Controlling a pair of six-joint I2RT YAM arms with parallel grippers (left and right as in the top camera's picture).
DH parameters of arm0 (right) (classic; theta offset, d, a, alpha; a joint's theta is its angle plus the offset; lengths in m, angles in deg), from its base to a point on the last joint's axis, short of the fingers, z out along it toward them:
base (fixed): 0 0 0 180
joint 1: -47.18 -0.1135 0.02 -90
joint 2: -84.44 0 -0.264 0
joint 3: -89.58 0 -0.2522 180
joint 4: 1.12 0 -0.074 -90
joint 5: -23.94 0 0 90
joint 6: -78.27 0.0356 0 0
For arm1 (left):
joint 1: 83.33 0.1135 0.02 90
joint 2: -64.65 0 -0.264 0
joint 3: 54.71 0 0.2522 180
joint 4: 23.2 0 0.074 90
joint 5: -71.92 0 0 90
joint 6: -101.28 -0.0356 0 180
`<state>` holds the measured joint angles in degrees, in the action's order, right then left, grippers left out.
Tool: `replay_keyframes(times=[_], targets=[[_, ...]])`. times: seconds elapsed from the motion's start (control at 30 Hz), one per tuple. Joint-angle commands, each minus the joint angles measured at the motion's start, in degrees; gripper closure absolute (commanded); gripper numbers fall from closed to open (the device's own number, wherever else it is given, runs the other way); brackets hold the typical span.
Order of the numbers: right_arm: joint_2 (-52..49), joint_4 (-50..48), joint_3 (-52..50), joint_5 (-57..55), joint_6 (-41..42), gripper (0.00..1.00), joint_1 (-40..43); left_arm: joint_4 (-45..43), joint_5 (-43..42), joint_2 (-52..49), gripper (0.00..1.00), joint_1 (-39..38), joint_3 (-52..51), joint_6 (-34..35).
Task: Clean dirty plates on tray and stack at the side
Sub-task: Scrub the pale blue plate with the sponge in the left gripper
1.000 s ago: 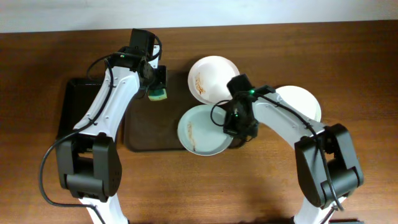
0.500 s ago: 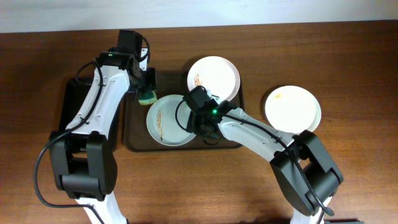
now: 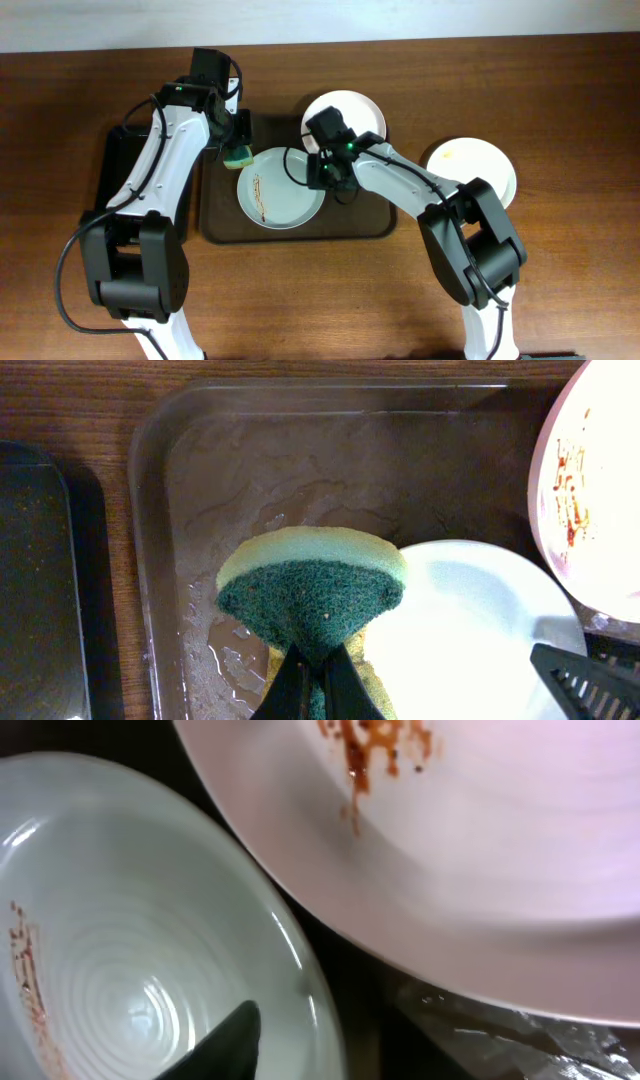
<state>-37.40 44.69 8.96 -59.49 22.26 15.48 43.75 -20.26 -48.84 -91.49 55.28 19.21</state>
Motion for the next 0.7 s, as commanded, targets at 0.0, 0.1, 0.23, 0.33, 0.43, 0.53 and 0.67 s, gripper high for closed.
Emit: replay_keyframes(times=[0.0,0.1,0.23,0.33,0.43,0.53,0.67], targets=[[-1.7,0.0,0.7,0.3,1.2,0.85,-0.2,0.7,-1.4,-0.2,0.99,0.0,0.2,-0.8],[-1.7,0.8,0.7,1.8,3.4,0.96,-0.2,3.1,-4.1,-0.2,0.99,0.0,-0.1,-0.9],[-1.7,1.8,0.7,2.1,3.6,0.96,-0.1,3.0,-4.1,-0.2,0.99,0.0,-4.9,-3.7],[-1.7,1.8,0.7,2.3,3.6,0.96,-0.1,-5.1,-6.6,-0.2,0.99,0.0,-12.0,-8.0],[-1.7,1.8,0.7,2.5,3.5,0.96,-0.1,-14.6,-7.3,-0.3,0.99,-0.1,-17.0,-9.8],[-1.7,1.8,0.7,2.5,3.5,0.96,-0.1,-24.1,-7.5,-0.8,0.99,-0.1,-22.3,-12.3],[-1.7,1.8,0.7,2.5,3.5,0.96,-0.1,-24.8,-9.4,-3.8,0.99,-0.1,-25.0,-12.3]])
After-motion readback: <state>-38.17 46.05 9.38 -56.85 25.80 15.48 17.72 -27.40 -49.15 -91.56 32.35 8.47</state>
